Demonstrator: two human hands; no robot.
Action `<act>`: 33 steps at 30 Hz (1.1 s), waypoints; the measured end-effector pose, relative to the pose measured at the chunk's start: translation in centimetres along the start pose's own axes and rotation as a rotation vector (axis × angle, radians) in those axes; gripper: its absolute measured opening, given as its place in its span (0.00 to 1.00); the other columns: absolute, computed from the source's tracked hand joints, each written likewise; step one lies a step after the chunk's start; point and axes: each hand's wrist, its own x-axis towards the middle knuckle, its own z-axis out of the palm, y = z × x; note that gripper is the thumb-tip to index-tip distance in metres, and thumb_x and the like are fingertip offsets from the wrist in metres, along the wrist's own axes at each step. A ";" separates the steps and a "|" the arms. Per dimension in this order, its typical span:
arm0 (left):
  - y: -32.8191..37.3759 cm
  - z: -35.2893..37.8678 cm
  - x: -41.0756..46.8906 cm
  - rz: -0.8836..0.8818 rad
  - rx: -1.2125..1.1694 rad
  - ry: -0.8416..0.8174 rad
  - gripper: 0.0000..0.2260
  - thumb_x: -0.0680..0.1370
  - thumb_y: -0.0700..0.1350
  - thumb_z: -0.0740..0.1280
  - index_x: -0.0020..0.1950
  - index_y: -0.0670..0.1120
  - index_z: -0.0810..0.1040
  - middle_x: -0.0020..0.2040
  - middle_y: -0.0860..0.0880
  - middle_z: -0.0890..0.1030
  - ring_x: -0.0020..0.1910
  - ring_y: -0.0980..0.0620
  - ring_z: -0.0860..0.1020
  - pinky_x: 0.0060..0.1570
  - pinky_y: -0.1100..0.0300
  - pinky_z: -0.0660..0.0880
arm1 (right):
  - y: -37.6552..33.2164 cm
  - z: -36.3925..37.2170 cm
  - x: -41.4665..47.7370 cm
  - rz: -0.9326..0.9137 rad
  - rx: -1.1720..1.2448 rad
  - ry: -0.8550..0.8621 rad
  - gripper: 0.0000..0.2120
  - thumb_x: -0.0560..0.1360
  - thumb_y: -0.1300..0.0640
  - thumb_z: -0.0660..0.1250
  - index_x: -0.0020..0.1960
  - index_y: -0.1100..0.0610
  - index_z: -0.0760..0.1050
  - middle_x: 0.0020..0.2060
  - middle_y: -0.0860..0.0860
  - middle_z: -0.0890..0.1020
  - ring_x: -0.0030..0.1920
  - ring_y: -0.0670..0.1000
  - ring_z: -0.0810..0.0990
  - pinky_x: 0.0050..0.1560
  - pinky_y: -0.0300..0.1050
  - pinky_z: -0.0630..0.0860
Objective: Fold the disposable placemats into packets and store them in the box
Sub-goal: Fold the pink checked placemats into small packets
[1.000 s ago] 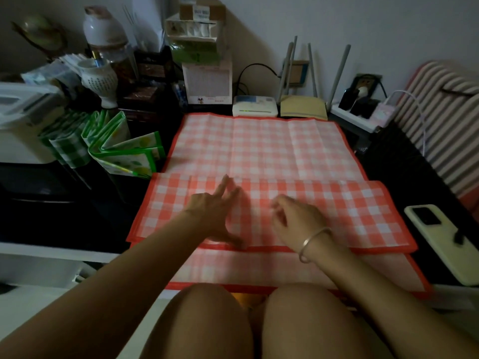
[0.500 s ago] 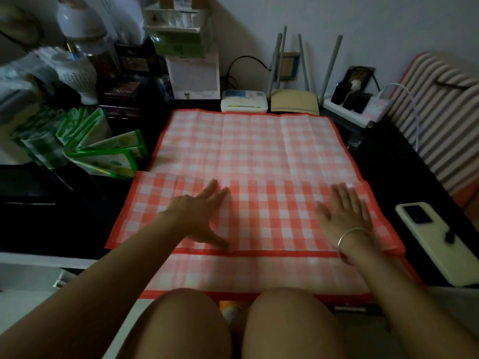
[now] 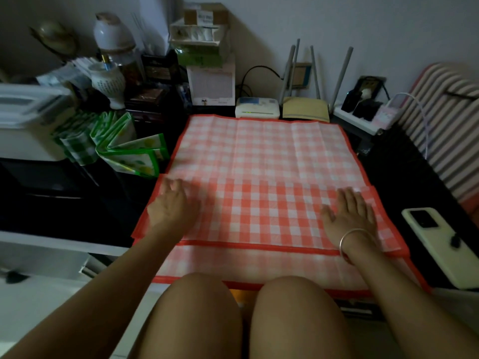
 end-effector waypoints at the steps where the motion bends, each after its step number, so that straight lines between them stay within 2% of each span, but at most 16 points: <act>1: 0.0 0.0 -0.7 0.091 -0.008 0.063 0.24 0.79 0.54 0.65 0.72 0.49 0.65 0.74 0.47 0.62 0.60 0.42 0.76 0.43 0.53 0.71 | -0.1 0.0 0.0 -0.001 0.001 0.003 0.32 0.79 0.39 0.40 0.78 0.53 0.40 0.78 0.49 0.41 0.77 0.50 0.38 0.76 0.51 0.39; 4: -0.4 0.8 -3.5 0.628 -0.131 0.153 0.14 0.78 0.44 0.66 0.63 0.49 0.74 0.63 0.49 0.73 0.52 0.48 0.78 0.37 0.57 0.72 | -0.2 0.0 0.0 -0.001 0.002 -0.006 0.33 0.79 0.39 0.40 0.78 0.52 0.39 0.78 0.49 0.40 0.77 0.50 0.38 0.76 0.51 0.38; 6: -1.1 1.1 -5.0 0.801 -0.266 0.085 0.11 0.77 0.46 0.65 0.59 0.51 0.76 0.56 0.52 0.77 0.49 0.52 0.77 0.38 0.57 0.75 | 0.0 0.1 0.0 -0.003 0.014 0.001 0.33 0.79 0.39 0.42 0.78 0.52 0.40 0.78 0.49 0.41 0.77 0.50 0.38 0.76 0.51 0.38; 8: -1.7 1.2 -5.8 0.832 -0.322 0.060 0.12 0.76 0.55 0.64 0.56 0.53 0.77 0.51 0.55 0.79 0.47 0.54 0.78 0.38 0.58 0.77 | 0.2 -0.3 0.5 -0.007 0.060 -0.013 0.33 0.79 0.39 0.47 0.79 0.52 0.43 0.78 0.48 0.43 0.77 0.49 0.40 0.76 0.51 0.40; 10: -2.2 1.4 -6.0 0.885 -0.246 0.072 0.15 0.75 0.62 0.63 0.53 0.54 0.80 0.50 0.56 0.81 0.46 0.54 0.79 0.37 0.59 0.77 | 0.6 -1.1 1.3 -0.022 0.182 -0.070 0.36 0.77 0.38 0.57 0.78 0.51 0.49 0.78 0.48 0.47 0.77 0.51 0.44 0.76 0.51 0.44; 13: -2.5 1.6 -5.9 0.963 -0.147 0.068 0.17 0.77 0.61 0.61 0.54 0.52 0.81 0.52 0.55 0.82 0.47 0.53 0.80 0.37 0.57 0.79 | 0.9 -2.9 1.5 -0.038 0.357 -0.107 0.38 0.72 0.44 0.69 0.77 0.50 0.56 0.77 0.52 0.55 0.76 0.55 0.51 0.75 0.55 0.50; 15: -2.6 1.5 -6.1 1.015 -0.133 0.097 0.15 0.79 0.58 0.61 0.54 0.50 0.81 0.51 0.53 0.82 0.46 0.52 0.81 0.36 0.56 0.80 | 0.2 -3.7 0.2 -0.100 0.221 -0.006 0.36 0.71 0.48 0.70 0.75 0.48 0.60 0.76 0.52 0.58 0.76 0.57 0.49 0.75 0.58 0.46; 17: -2.6 1.5 -6.0 1.062 -0.125 0.135 0.14 0.80 0.54 0.61 0.53 0.49 0.82 0.50 0.51 0.82 0.44 0.51 0.82 0.35 0.56 0.80 | -1.4 -4.0 -2.2 -0.273 0.137 0.106 0.30 0.71 0.51 0.69 0.72 0.48 0.66 0.75 0.51 0.61 0.75 0.57 0.50 0.74 0.58 0.44; 19: -2.5 1.4 -6.0 1.096 -0.095 0.149 0.13 0.81 0.52 0.60 0.52 0.47 0.82 0.48 0.50 0.82 0.41 0.51 0.81 0.33 0.56 0.79 | -3.4 -4.1 -4.9 -0.491 0.192 0.088 0.22 0.74 0.49 0.66 0.67 0.49 0.72 0.70 0.50 0.69 0.72 0.56 0.60 0.72 0.55 0.55; 20: -2.5 1.5 -5.9 1.110 -0.077 0.156 0.13 0.82 0.50 0.59 0.52 0.47 0.82 0.47 0.49 0.82 0.40 0.51 0.81 0.31 0.56 0.78 | -4.3 -3.8 -6.1 -0.581 0.204 0.034 0.21 0.75 0.44 0.62 0.65 0.49 0.74 0.67 0.50 0.72 0.70 0.56 0.64 0.70 0.53 0.59; 22: -2.3 1.3 -5.9 1.116 -0.066 0.151 0.13 0.82 0.49 0.59 0.51 0.47 0.82 0.45 0.49 0.82 0.38 0.52 0.80 0.29 0.57 0.76 | -5.3 -2.7 -7.7 -0.721 0.125 -0.058 0.30 0.74 0.32 0.51 0.64 0.49 0.75 0.65 0.50 0.75 0.67 0.56 0.70 0.66 0.55 0.64; 24: -2.2 1.0 -5.7 1.081 -0.127 0.135 0.13 0.81 0.49 0.59 0.50 0.48 0.82 0.44 0.50 0.82 0.38 0.52 0.80 0.31 0.56 0.77 | -5.4 -1.6 -8.1 -0.775 0.000 -0.076 0.35 0.76 0.30 0.43 0.61 0.50 0.78 0.62 0.52 0.78 0.63 0.58 0.75 0.60 0.60 0.73; 27: -1.8 0.1 -5.1 1.014 -0.167 0.102 0.10 0.81 0.50 0.59 0.53 0.51 0.80 0.50 0.52 0.83 0.43 0.51 0.81 0.36 0.53 0.79 | -5.2 -1.5 -8.3 -0.778 -0.071 -0.051 0.27 0.80 0.39 0.47 0.58 0.51 0.80 0.58 0.52 0.81 0.58 0.59 0.79 0.53 0.62 0.77; 29: -1.1 -0.4 -4.6 0.989 -0.112 0.119 0.14 0.81 0.52 0.55 0.56 0.52 0.80 0.59 0.52 0.82 0.44 0.49 0.83 0.35 0.54 0.80 | -5.1 -1.9 -8.3 -0.802 -0.078 0.006 0.19 0.76 0.48 0.54 0.57 0.51 0.80 0.56 0.51 0.82 0.56 0.58 0.80 0.52 0.59 0.78; 30: -0.5 -0.7 -4.4 0.974 -0.084 0.111 0.17 0.81 0.53 0.52 0.57 0.51 0.79 0.59 0.52 0.82 0.41 0.49 0.83 0.34 0.54 0.79 | -5.2 -2.2 -8.3 -0.815 -0.069 0.052 0.17 0.74 0.52 0.56 0.56 0.51 0.81 0.55 0.51 0.83 0.54 0.56 0.81 0.52 0.57 0.79; 33: 1.4 -1.9 -3.1 0.877 0.055 -0.037 0.14 0.84 0.52 0.49 0.60 0.51 0.72 0.43 0.50 0.81 0.35 0.48 0.78 0.35 0.55 0.74 | -6.1 -4.5 -7.8 -0.781 -0.022 0.059 0.16 0.76 0.62 0.59 0.60 0.52 0.77 0.49 0.51 0.83 0.51 0.56 0.80 0.50 0.47 0.74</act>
